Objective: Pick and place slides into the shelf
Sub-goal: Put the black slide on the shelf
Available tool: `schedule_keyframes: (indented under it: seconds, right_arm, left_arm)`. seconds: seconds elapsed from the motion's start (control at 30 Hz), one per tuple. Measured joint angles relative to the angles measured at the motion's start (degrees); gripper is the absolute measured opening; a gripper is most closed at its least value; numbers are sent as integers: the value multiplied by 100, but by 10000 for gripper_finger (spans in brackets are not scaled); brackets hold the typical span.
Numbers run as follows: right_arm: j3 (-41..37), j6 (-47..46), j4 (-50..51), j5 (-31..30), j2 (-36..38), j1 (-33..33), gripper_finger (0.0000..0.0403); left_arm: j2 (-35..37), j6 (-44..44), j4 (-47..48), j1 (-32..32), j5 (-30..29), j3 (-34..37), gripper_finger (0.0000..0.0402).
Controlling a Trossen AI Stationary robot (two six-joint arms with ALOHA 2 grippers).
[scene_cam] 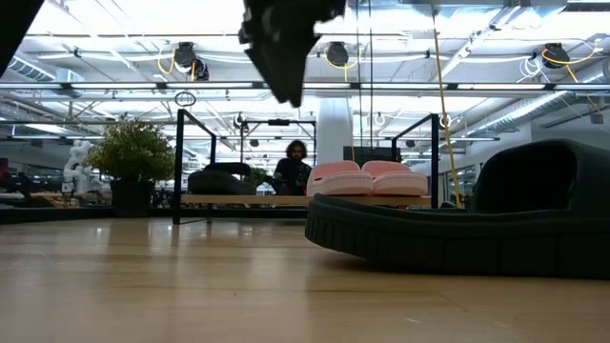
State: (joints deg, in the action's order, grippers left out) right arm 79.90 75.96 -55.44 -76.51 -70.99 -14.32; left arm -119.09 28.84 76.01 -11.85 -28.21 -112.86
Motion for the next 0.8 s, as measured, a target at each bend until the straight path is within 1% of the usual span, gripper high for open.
schedule_keyframes:
  seconds: [0.13, 0.3, 0.37, 0.47, 0.6, 0.7, 0.8]
  right_arm:
    - [1, -20, -2, 2, 103, 118, 146]
    - [0, -19, 7, 0, 122, 123, 146]
    - [1, -4, 4, -13, 124, 124, 146]
    - [0, 148, 2, -11, 126, 126, 146]
    - [1, 389, 2, 11, 126, 126, 146]
    - [0, 458, 4, 22, 126, 162, 146]
    - [0, 466, 13, 26, 154, 256, 146]
  left_arm:
    - [0, -19, -938, -341, 279, 0, 274]
    - [0, 222, -2577, -542, 1178, 180, 273]
    - [-2, 438, -3130, -553, 1442, 309, 274]
    - [2, 1052, -3725, -559, 1683, 614, 274]
    - [-19, 2205, -4373, -624, 1875, 1174, 274]
    - [-9, 3072, -5206, -726, 2163, 1591, 273]
    - [-14, 3677, -5957, -831, 2205, 1896, 273]
